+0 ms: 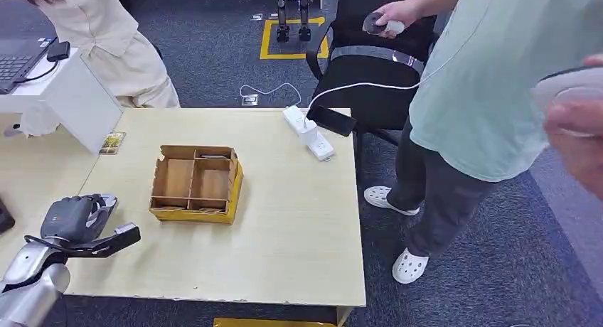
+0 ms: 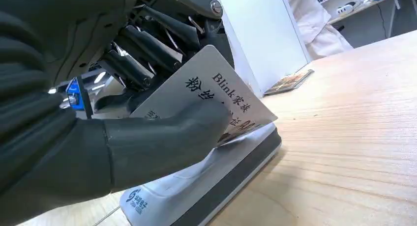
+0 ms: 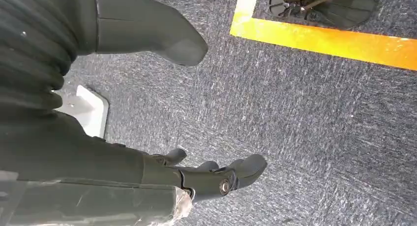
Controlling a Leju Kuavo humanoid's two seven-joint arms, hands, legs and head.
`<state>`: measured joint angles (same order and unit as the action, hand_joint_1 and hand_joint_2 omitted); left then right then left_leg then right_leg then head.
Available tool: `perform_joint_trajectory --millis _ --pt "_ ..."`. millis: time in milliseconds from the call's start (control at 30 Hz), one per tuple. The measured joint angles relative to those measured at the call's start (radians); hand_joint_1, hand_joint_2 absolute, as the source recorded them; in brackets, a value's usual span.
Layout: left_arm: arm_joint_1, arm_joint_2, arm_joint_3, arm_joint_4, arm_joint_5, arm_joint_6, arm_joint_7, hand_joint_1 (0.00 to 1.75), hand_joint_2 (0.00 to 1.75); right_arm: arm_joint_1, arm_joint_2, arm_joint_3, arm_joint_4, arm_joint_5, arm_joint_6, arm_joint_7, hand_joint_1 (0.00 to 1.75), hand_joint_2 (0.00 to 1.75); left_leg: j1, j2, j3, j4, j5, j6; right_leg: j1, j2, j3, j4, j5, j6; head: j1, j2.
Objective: Pass the card to the sensor for recognition and then transmit it.
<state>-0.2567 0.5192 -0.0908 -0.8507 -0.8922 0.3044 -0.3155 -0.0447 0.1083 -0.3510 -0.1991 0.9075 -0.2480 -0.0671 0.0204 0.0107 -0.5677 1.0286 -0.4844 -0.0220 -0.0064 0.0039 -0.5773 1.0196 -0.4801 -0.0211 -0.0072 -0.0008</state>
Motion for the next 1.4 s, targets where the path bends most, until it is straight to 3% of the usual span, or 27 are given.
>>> perform_joint_trajectory --millis 1400 --pt "0.0 0.0 0.0 0.0 0.0 0.0 0.0 1.75 1.75 0.0 0.0 0.0 0.0 0.0 0.0 0.0 0.0 1.75 0.0 0.0 0.0 0.0 0.0 0.0 0.0 0.0 0.0 0.0 0.0 0.0 0.0 0.0"
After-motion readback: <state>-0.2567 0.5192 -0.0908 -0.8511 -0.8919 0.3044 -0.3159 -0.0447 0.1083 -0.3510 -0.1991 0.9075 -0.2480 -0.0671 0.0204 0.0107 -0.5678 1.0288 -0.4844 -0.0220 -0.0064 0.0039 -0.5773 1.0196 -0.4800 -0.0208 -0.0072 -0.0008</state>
